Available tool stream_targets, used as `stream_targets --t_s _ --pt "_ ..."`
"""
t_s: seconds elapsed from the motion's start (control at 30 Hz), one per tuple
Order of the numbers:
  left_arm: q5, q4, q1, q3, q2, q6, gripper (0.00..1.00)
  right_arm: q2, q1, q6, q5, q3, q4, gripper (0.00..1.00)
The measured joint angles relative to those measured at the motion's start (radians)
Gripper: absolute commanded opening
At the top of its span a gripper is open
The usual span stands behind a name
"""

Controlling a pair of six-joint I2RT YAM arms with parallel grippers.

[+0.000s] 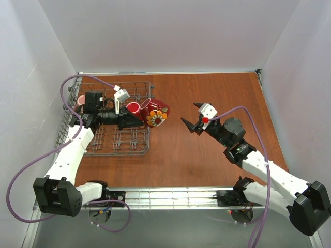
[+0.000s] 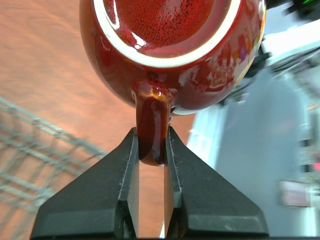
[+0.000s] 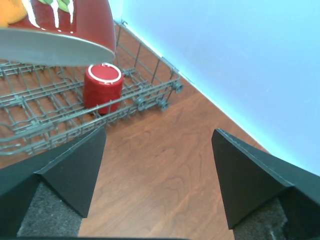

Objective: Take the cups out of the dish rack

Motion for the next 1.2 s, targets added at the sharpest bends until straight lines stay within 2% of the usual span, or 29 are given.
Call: stream_targets --t_s 0.17,0.23,0.33,0.63,0.93,1.07,1.2 --pt "0.071 0.101 0.000 -0.058 -0.019 -0.160 0.00 0.055 0.000 0.043 -0.016 -0.002 0.100 0.73" --pt "0.088 0.128 0.000 -0.069 -0.022 -0.205 0.00 0.089 0.000 0.079 -0.037 -0.002 0.148 0.69" --pt "0.097 0.158 0.000 -0.071 -0.026 -0.249 0.00 0.137 0.000 0.135 -0.088 0.001 0.207 0.68" --pt "0.102 0.190 0.000 -0.071 -0.027 -0.281 0.00 0.235 0.013 0.276 -0.193 0.068 0.338 0.67" --pt "0.114 0.192 0.000 -0.071 -0.027 -0.290 0.00 0.334 0.034 0.352 -0.237 0.117 0.439 0.62" --pt "0.136 0.208 0.000 -0.072 -0.027 -0.306 0.00 0.348 0.039 0.365 -0.237 0.117 0.483 0.58" --pt "0.159 0.232 0.000 -0.078 -0.035 -0.335 0.00 0.373 0.042 0.388 -0.241 0.121 0.545 0.47"
